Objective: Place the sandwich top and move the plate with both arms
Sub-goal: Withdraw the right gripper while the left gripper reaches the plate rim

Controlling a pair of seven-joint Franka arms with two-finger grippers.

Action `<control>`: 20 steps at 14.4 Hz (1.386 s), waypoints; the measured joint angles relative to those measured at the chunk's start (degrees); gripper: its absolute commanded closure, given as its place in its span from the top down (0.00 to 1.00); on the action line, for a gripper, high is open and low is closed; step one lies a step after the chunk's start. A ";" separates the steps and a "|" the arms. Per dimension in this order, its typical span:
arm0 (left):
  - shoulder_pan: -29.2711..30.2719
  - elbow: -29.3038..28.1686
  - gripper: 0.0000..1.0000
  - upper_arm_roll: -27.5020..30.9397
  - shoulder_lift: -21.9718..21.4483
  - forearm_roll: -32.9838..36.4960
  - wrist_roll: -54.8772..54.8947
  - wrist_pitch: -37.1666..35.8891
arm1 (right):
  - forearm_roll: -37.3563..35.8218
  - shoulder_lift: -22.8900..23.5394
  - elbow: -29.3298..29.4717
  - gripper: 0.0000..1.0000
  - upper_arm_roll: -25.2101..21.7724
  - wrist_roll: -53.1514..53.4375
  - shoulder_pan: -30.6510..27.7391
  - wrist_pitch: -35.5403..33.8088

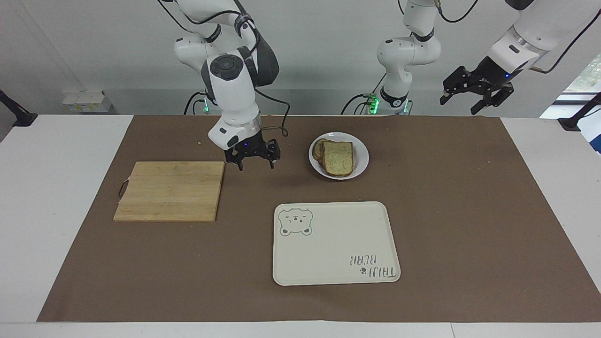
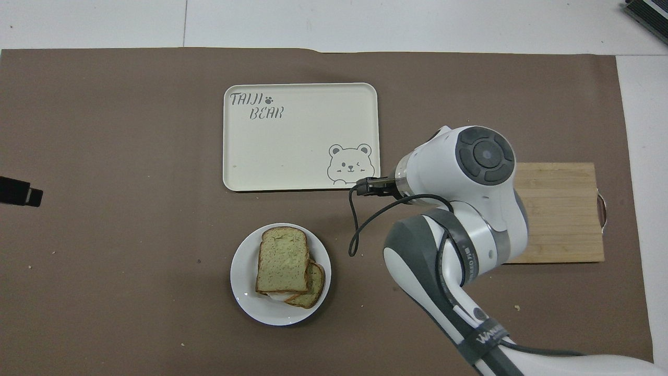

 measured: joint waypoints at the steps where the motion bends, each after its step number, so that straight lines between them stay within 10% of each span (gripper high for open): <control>1: -0.01 -3.95 1.00 -0.12 -0.72 -2.36 0.47 3.16 | -0.45 -0.37 1.54 1.00 0.00 0.00 -0.41 -2.08; 12: -0.03 -40.29 0.91 -0.28 -5.57 -30.76 28.57 26.26 | -0.83 -4.22 12.70 1.00 -0.11 -0.03 -7.34 -13.39; 15: -0.02 -45.41 0.81 -0.07 -3.23 -35.10 37.39 28.86 | -0.83 -4.26 15.16 1.00 -0.44 -0.03 -8.93 -16.11; 17: -0.02 -47.17 0.57 -0.12 -1.48 -37.97 41.10 29.92 | -0.83 -4.32 16.75 1.00 -2.02 -0.03 -9.55 -17.80; 20: -0.30 -48.12 0.57 -0.39 1.51 -40.46 43.51 30.76 | -0.83 -5.07 18.19 1.00 -5.21 -0.05 -9.70 -19.22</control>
